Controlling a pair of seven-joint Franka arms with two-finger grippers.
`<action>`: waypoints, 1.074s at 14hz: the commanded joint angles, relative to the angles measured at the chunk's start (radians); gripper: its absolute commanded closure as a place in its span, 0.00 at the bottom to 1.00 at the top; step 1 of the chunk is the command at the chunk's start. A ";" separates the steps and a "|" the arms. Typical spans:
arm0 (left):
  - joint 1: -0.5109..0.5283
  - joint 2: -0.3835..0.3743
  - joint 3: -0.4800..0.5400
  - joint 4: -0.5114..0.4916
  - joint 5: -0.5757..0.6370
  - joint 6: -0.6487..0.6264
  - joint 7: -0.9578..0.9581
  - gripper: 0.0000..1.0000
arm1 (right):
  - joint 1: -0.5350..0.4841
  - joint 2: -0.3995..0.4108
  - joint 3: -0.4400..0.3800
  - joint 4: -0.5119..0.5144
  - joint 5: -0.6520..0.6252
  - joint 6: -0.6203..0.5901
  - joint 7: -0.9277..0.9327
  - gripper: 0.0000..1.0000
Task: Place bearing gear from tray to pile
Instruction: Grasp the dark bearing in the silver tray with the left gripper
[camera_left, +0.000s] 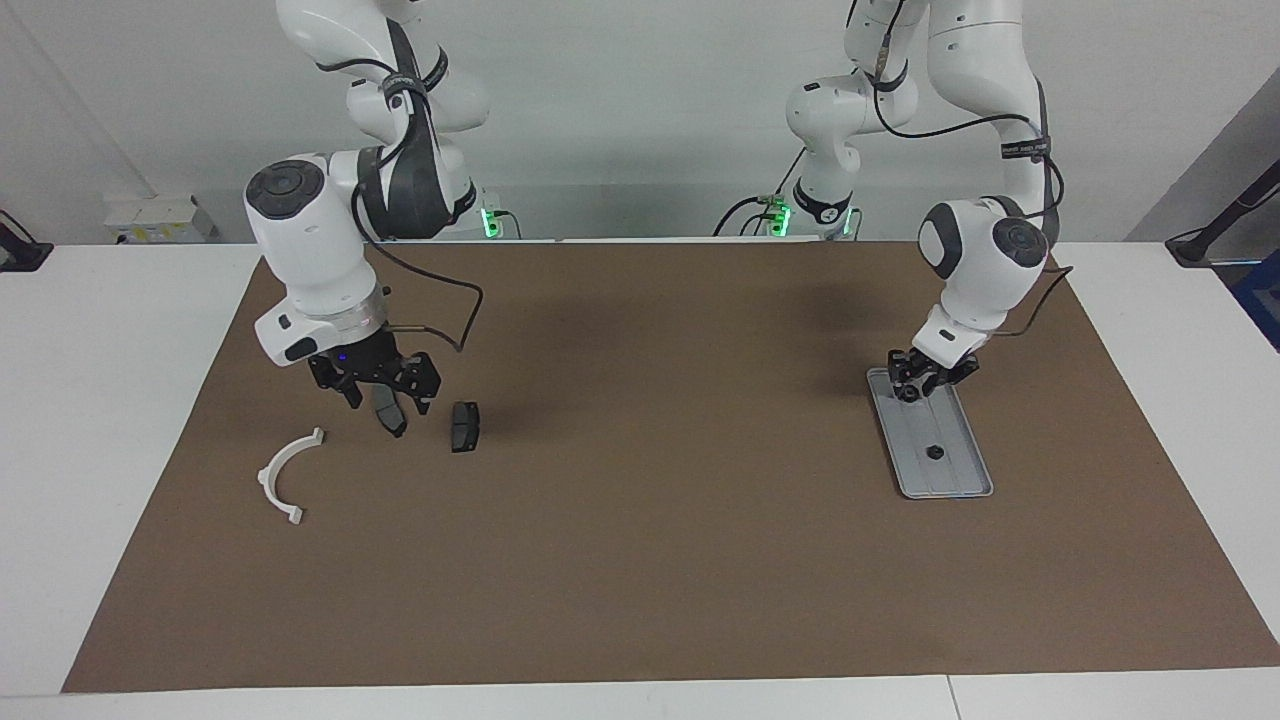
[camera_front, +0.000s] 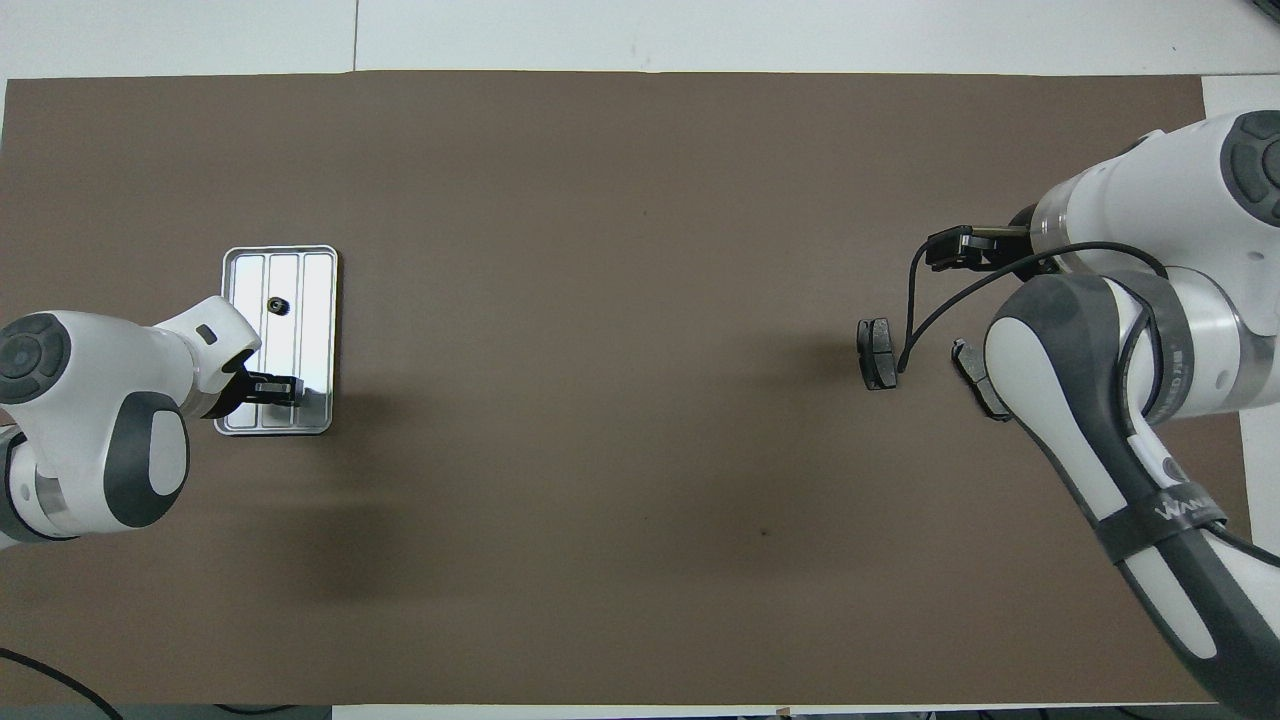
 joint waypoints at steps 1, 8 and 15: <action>-0.014 -0.003 0.009 -0.015 -0.001 0.027 -0.013 0.51 | 0.001 -0.009 -0.001 -0.015 0.009 0.038 0.012 0.00; -0.014 0.013 0.009 -0.016 -0.001 0.036 -0.013 0.53 | 0.000 -0.006 -0.001 -0.013 0.008 0.042 0.002 0.00; -0.066 0.036 0.009 0.171 -0.003 -0.155 -0.108 1.00 | -0.013 -0.003 -0.001 -0.010 0.008 0.056 -0.007 0.00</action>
